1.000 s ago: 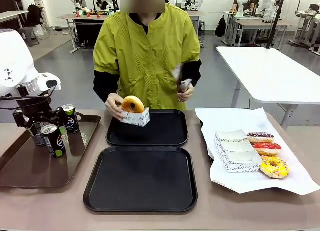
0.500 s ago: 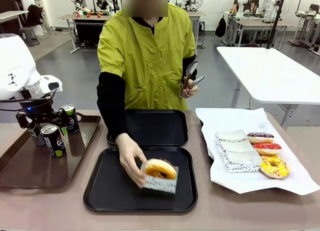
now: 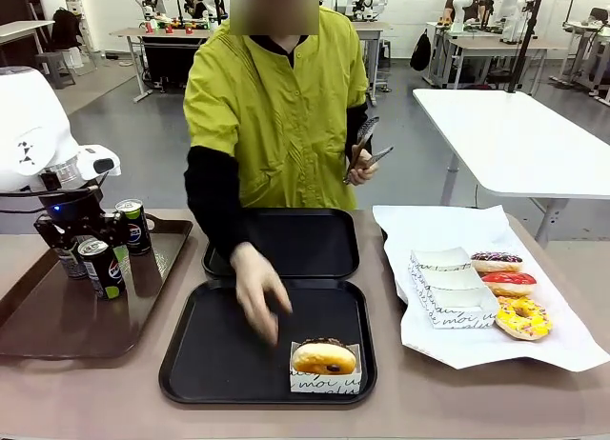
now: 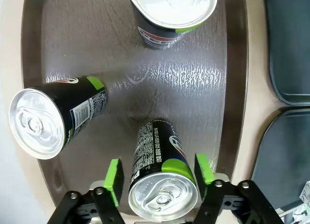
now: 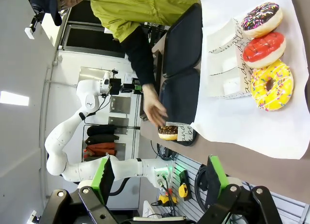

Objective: Set up donuts and drinks on trays.
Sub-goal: Pick up one Pepsi coke and place it on the Flat Tray.

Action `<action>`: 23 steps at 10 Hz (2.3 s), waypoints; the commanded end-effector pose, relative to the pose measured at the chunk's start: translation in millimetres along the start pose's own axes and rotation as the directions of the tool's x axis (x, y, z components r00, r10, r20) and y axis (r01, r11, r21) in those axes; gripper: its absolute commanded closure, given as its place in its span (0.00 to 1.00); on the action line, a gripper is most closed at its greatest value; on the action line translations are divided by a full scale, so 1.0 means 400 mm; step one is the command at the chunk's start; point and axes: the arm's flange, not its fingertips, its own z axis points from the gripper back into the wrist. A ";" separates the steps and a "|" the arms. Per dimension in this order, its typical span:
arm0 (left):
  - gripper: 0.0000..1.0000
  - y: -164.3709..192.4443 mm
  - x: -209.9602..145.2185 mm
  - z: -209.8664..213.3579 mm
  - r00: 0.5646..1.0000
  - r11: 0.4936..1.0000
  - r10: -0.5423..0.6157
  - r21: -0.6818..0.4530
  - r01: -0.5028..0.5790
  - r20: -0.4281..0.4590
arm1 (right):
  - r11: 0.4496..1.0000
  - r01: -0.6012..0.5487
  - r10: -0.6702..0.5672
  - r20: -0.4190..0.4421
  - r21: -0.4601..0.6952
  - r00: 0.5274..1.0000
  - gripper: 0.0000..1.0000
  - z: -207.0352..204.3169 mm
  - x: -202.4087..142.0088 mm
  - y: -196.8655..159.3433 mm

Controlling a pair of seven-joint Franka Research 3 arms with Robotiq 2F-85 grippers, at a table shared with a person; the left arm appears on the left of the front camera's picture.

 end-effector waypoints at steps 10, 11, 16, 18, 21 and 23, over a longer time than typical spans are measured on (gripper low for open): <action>0.44 -0.086 -0.190 0.318 0.994 0.994 -0.110 0.008 0.110 -0.016 | 1.000 -0.012 0.012 0.006 0.020 1.000 0.00 0.001 0.003 0.000; 0.44 -0.095 -0.237 0.354 0.992 0.992 -0.124 0.010 0.124 -0.020 | 1.000 -0.012 0.012 0.006 0.020 1.000 0.00 0.001 0.003 0.000; 0.44 -0.103 -0.247 0.375 0.992 0.992 -0.121 0.024 0.121 -0.021 | 1.000 -0.012 0.012 0.006 0.020 1.000 0.00 0.001 0.003 0.000; 0.42 -0.126 -0.282 0.380 0.991 0.990 -0.136 -0.029 0.135 -0.022 | 1.000 -0.012 0.012 0.006 0.020 1.000 0.00 0.001 0.003 0.000; 0.42 -0.297 -0.317 0.309 0.976 0.976 -0.219 -0.029 0.218 -0.014 | 1.000 -0.012 0.012 0.006 0.020 1.000 0.00 0.001 0.003 0.000; 0.42 -0.402 -0.344 0.241 0.960 0.960 -0.279 -0.007 0.279 -0.008 | 1.000 -0.012 0.012 0.006 0.020 1.000 0.00 0.001 0.003 0.000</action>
